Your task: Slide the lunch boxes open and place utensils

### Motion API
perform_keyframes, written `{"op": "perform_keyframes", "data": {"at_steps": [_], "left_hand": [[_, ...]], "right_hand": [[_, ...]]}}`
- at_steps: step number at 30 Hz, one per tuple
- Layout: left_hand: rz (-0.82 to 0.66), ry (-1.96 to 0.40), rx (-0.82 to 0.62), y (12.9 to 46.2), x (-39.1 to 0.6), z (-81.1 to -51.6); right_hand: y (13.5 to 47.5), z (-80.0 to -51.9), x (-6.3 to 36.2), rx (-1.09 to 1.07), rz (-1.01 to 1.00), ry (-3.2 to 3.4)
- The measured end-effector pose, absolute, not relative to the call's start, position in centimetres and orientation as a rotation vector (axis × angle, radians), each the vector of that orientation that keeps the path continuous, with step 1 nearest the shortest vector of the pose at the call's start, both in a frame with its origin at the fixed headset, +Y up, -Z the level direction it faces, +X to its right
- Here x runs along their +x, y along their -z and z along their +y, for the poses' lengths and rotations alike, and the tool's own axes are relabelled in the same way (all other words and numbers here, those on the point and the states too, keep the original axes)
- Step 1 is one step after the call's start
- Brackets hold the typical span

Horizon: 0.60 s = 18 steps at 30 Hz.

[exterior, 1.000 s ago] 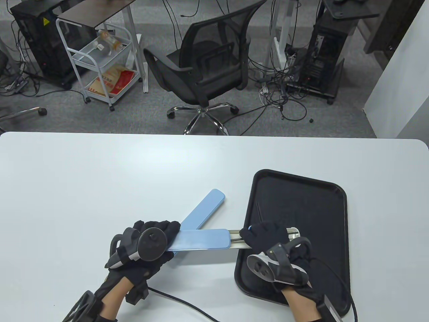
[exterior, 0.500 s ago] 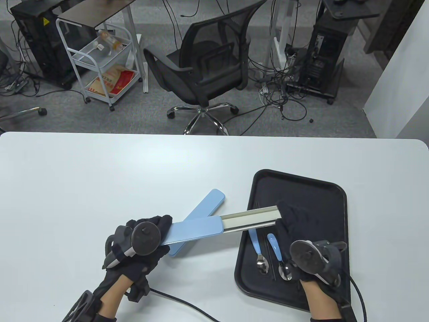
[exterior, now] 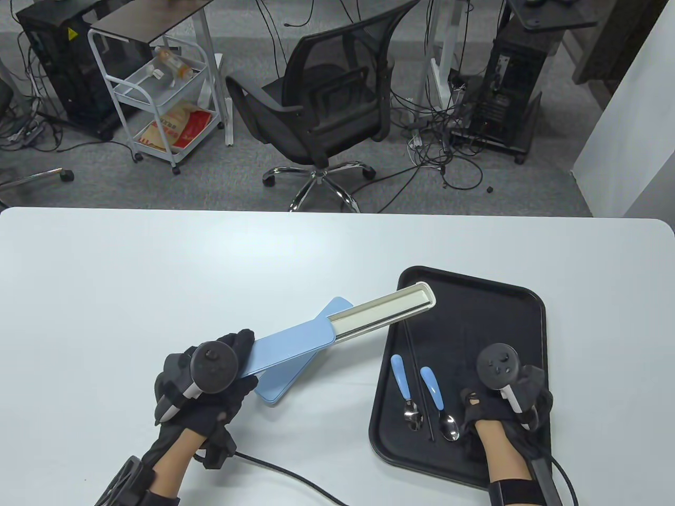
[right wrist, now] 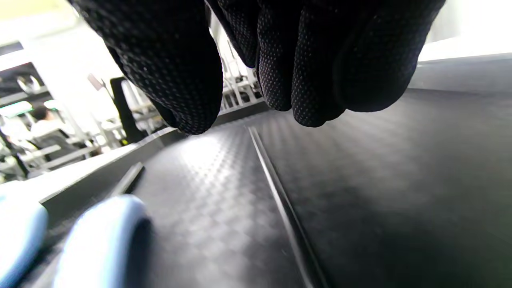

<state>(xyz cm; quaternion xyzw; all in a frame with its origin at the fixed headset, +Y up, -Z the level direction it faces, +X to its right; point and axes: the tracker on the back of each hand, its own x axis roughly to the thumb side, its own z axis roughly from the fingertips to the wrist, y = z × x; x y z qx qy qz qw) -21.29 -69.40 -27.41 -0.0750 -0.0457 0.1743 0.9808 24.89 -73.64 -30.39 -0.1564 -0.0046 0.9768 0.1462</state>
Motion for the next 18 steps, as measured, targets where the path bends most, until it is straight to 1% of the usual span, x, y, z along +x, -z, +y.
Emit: {"op": "perform_keyframes", "data": {"at_steps": [3, 4, 5, 12, 18], "left_hand": [[-0.096, -0.340, -0.160, 27.4, -21.2, -69.5], [-0.096, -0.337, -0.162, 27.4, -21.2, -69.6], [-0.099, -0.335, -0.169, 27.4, -21.1, -69.6], [-0.108, -0.324, -0.184, 27.4, -20.9, -69.7], [-0.117, -0.309, -0.190, 27.3, -20.6, -69.7]], "right_hand": [[30.8, -74.7, 24.4, -0.476, 0.093, -2.869], [30.9, -74.9, 24.4, -0.456, 0.107, -2.884], [31.0, -75.0, 24.3, -0.449, 0.070, -2.893], [31.3, -75.2, 23.2, -0.519, 0.150, -2.954], [31.5, -75.2, 22.5, -0.562, 0.143, -3.005]]}}
